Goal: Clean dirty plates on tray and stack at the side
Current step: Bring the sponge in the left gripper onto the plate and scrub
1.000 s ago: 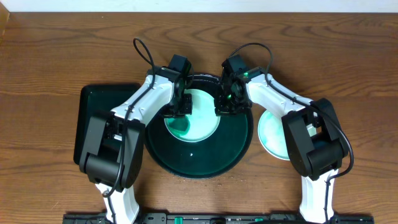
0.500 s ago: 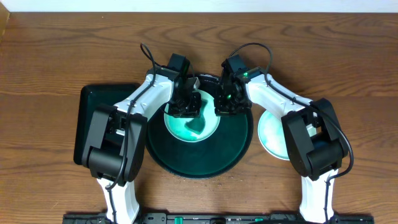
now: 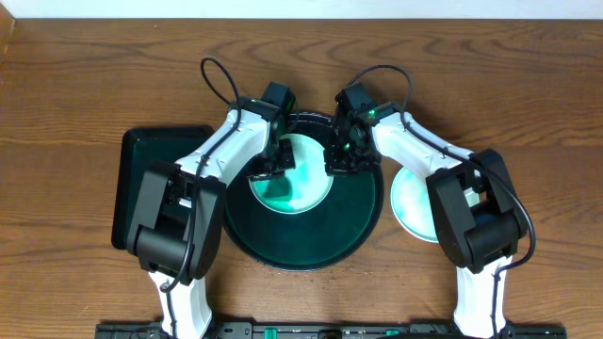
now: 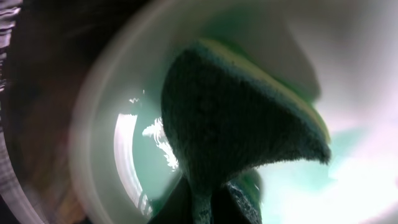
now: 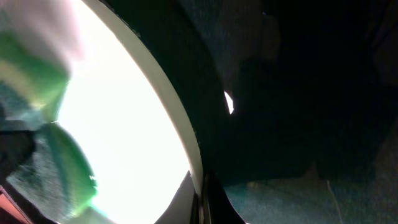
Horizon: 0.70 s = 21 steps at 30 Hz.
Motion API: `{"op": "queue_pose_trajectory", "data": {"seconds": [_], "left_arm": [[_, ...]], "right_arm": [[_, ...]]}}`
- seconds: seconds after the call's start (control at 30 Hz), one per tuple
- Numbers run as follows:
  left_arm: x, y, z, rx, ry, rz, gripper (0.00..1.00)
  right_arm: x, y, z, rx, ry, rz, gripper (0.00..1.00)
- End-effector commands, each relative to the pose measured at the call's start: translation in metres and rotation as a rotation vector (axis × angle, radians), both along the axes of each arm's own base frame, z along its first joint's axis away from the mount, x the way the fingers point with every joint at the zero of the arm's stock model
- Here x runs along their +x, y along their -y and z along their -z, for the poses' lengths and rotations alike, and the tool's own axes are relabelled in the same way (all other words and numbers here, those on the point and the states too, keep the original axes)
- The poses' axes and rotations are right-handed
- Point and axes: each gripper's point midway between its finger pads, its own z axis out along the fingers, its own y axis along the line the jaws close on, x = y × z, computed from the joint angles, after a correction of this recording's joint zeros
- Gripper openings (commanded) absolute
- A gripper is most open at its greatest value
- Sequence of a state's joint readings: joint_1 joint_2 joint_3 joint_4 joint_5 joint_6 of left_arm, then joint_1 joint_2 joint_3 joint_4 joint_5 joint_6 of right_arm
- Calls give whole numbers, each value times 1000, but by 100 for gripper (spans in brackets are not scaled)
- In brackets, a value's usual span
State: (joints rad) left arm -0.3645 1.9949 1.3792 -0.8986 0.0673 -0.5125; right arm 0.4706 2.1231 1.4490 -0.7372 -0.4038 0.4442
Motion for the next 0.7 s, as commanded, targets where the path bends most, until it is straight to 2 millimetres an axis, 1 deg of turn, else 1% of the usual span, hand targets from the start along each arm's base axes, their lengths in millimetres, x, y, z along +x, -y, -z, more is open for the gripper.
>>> {"op": "queue_pose_trajectory", "data": {"seconds": [0.0,0.03,0.1,0.13,0.2,0.27,0.33,0.4,0.5,0.6,0.67], "left_arm": [[-8,-44,10,255,-6,-26,7],[-10,-41,10,253,-9,-19,7],[-15,-25,12,184,-36,48,7],[-18,-11,14,114,-54,104,8],[-26,28,14,-99,-89,248,7],[-32,62,7,-300,-94,362,7],[-30,82,1,-421,-69,415,7],[-21,87,0,-441,-27,419,7],[-1,88,-1,-450,51,421,7],[24,79,-1,-425,140,405,7],[38,66,1,-382,182,379,7]], "right_arm": [[-9,3,10,-37,-19,1,1],[-9,3,10,-37,-19,1,1],[-9,3,10,-37,-19,1,1],[-9,3,10,-38,-19,0,1],[-9,3,10,-38,-19,0,1],[-9,3,10,-38,-19,0,1],[-9,3,10,-37,-19,0,1],[-9,3,10,-37,-20,0,1],[-9,3,10,-41,-18,1,1],[-9,3,10,-41,-18,1,1],[-9,3,10,-41,-18,1,1]]}}
